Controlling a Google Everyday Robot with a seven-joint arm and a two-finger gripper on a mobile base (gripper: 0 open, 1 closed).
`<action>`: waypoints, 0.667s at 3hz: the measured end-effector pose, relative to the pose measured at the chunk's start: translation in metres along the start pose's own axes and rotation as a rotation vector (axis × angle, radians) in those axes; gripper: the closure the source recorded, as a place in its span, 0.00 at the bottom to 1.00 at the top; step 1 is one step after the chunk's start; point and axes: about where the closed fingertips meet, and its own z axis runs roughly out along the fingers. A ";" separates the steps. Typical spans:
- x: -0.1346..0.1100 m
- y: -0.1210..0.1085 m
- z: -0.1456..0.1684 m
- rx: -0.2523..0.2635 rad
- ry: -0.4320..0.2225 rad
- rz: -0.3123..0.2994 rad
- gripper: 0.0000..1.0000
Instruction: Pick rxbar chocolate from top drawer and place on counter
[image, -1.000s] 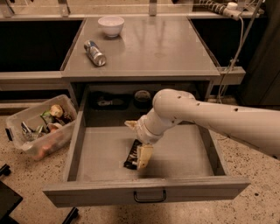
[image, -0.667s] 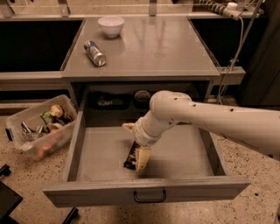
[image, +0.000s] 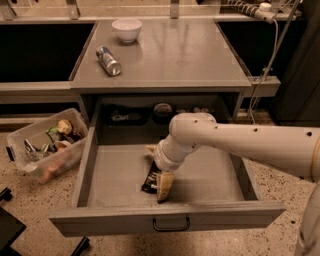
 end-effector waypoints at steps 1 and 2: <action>0.012 0.000 0.006 0.000 0.012 0.018 0.00; 0.012 0.000 0.006 -0.001 0.012 0.018 0.17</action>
Offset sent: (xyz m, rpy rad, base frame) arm 0.0045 -0.0072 -0.0115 -0.0105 0.0055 -0.0182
